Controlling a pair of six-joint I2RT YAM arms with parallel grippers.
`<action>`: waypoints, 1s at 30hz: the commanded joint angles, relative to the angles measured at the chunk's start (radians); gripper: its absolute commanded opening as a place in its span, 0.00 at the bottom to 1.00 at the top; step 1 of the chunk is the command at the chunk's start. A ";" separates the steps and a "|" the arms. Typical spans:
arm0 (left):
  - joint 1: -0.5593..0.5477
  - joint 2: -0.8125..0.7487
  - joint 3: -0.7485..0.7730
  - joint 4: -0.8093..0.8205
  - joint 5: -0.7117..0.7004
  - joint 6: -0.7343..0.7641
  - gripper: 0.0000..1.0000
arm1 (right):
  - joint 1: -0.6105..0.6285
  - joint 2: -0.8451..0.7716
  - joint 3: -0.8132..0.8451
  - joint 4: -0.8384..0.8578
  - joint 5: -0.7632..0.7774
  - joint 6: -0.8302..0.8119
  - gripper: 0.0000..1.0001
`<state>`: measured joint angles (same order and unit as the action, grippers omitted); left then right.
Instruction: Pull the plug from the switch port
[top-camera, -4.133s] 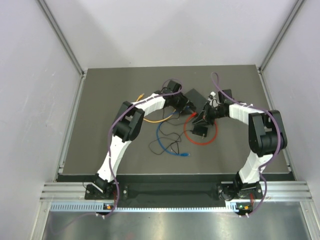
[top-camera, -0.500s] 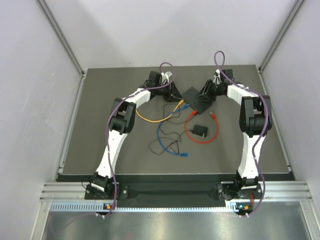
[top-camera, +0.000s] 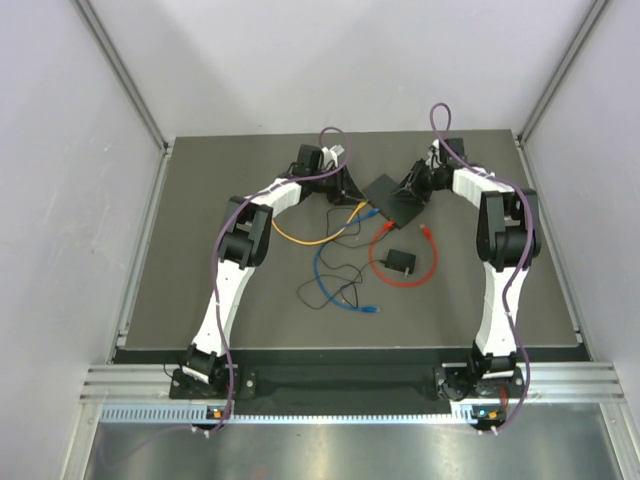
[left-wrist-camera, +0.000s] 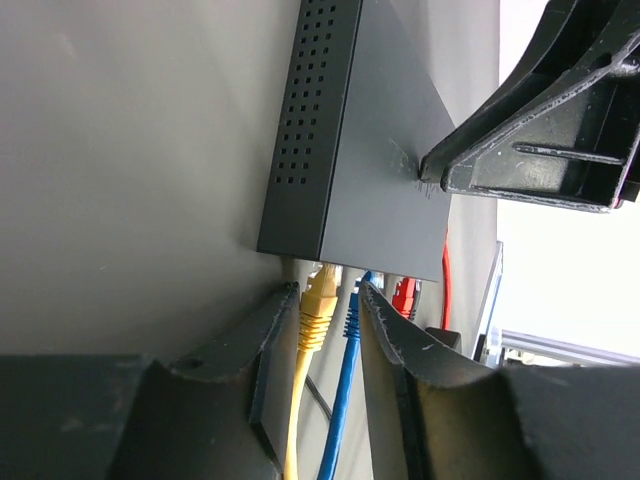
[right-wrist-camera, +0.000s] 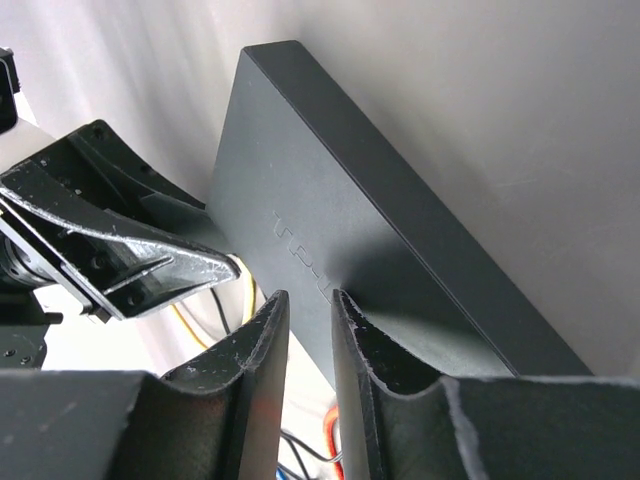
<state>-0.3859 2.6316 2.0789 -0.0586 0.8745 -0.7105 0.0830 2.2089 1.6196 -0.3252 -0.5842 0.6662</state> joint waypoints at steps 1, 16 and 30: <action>-0.013 0.011 -0.003 -0.003 -0.021 0.003 0.35 | 0.006 0.040 0.031 -0.031 0.081 -0.013 0.25; -0.030 0.030 0.061 -0.173 -0.227 -0.052 0.28 | 0.043 0.052 0.079 -0.097 0.158 -0.050 0.22; -0.053 0.062 0.124 -0.251 -0.270 -0.129 0.00 | 0.090 0.069 0.117 -0.163 0.207 -0.100 0.19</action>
<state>-0.4141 2.6369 2.1609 -0.2264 0.6930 -0.8257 0.1375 2.2299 1.7145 -0.4229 -0.4412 0.6216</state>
